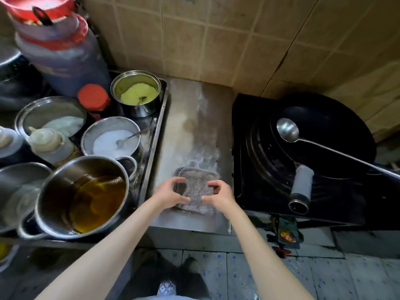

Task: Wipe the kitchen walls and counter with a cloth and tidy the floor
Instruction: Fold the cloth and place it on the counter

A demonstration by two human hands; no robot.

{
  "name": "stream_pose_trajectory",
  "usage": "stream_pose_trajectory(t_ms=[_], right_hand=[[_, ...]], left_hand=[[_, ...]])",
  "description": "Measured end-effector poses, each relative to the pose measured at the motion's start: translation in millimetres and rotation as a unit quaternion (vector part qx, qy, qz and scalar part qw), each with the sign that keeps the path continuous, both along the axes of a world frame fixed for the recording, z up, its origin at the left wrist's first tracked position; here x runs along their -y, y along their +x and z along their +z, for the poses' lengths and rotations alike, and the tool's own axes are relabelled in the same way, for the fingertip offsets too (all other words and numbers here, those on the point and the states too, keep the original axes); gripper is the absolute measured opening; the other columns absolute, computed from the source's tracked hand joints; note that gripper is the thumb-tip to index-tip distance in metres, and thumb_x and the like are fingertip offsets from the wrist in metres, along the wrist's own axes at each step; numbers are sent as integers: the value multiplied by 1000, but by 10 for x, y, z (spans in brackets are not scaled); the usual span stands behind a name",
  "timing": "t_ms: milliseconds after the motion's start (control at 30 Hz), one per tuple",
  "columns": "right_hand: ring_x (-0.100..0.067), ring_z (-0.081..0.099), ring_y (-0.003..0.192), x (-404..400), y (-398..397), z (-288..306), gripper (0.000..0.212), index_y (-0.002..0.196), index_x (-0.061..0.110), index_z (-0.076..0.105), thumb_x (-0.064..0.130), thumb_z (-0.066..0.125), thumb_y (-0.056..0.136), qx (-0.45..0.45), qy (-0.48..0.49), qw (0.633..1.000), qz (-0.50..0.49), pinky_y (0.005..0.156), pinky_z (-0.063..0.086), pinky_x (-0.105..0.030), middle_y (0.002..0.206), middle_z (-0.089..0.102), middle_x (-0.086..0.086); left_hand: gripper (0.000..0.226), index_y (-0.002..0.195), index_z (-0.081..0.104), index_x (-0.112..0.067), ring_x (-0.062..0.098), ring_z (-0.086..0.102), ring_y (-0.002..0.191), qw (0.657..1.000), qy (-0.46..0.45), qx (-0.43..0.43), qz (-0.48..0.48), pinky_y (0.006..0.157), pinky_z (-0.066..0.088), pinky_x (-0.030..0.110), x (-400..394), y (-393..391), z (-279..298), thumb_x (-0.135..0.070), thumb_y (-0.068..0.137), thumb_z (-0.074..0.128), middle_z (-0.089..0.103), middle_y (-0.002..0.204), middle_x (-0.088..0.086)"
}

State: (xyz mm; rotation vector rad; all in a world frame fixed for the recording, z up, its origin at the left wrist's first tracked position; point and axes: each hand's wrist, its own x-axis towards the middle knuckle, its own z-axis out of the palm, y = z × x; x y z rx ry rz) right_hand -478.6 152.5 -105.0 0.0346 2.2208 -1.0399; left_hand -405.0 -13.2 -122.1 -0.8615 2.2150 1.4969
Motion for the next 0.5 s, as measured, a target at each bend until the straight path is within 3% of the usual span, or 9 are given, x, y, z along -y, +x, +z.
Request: stream_pose_trajectory(t_ms=[100,233,333,500], right_hand=[[-15,51,103,-12,-40,-28,56,119,16,58,9,81,68,6,5,1000,7,85,46,-26,115,53,-2],[-20,51,119,-24,-41,-42,65,128,15,55,9,80,69,-1,9,1000,12,99,47,-40,131,53,-3],[-19,45,128,-34,-22,-49,68,134,13,51,8,77,71,-22,14,999,20,107,37,-32,137,48,-4],[-18,44,127,-16,96,-71,74,138,16,46,15,79,71,-63,29,998,12,103,34,-26,136,43,-2]], left_hand=[[72,127,56,-25,16,46,126,1000,-22,11,-6,99,33,23,-8,-24,-14,-20,62,86,52,135,-2],[65,126,59,-24,16,50,123,998,-51,8,18,101,36,27,-45,-62,15,-23,66,84,57,132,-1],[62,125,60,-27,15,50,123,997,-68,-10,32,104,39,29,-86,-54,40,-23,67,83,58,131,-3],[54,124,61,-26,13,49,124,996,-74,-43,30,97,33,19,-66,60,100,-15,73,77,57,131,-4]])
